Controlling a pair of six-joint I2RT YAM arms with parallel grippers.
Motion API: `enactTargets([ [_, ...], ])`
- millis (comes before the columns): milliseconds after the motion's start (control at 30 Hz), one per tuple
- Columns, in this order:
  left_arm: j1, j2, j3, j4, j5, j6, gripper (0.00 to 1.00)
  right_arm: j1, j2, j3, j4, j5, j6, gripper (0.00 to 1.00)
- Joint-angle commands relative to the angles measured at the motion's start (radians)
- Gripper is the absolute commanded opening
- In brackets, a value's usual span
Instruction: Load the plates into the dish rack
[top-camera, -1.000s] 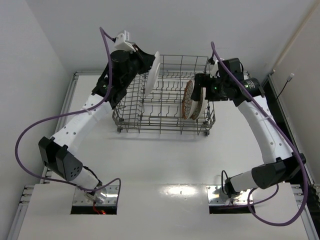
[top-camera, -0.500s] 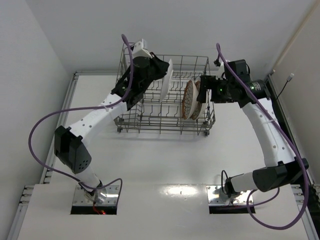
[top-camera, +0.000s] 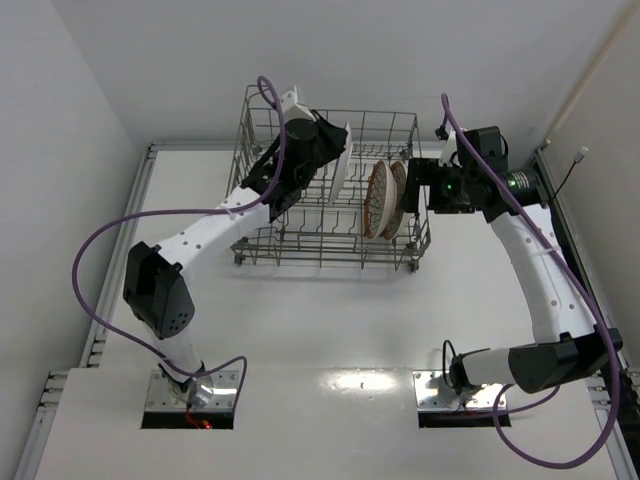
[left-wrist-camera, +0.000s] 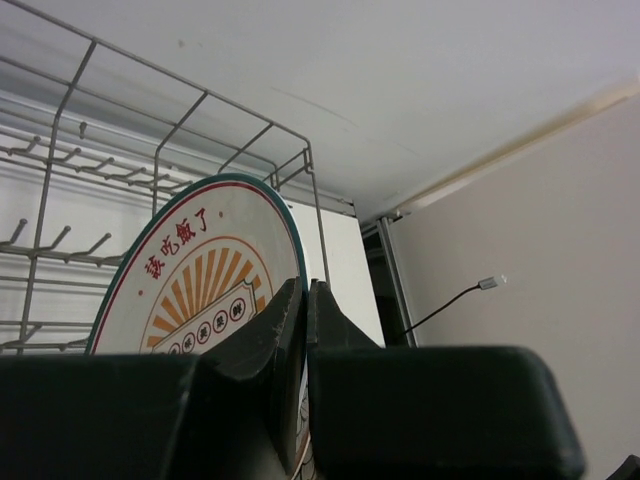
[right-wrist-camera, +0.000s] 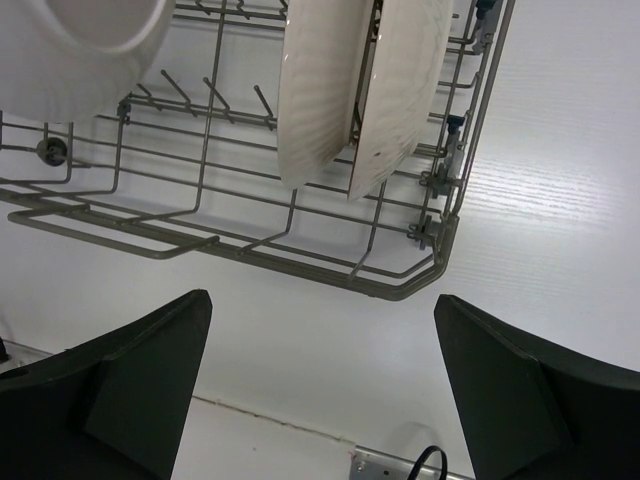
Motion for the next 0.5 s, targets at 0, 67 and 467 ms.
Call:
enactTargets([
  [0,-0.025,-0.003,0.077,0.103,-0.034,-0.046,0.00,-0.006,-0.026,-0.004,0.008,-0.019,-0.003,0.91],
  [67,-0.034,0.008,0.077,0.103,-0.043,-0.055,0.00,-0.006,-0.026,-0.013,0.008,-0.019,-0.003,0.91],
  [467,-0.063,0.054,0.106,0.103,-0.053,-0.130,0.00,-0.015,-0.044,-0.043,0.008,-0.019,-0.012,0.91],
])
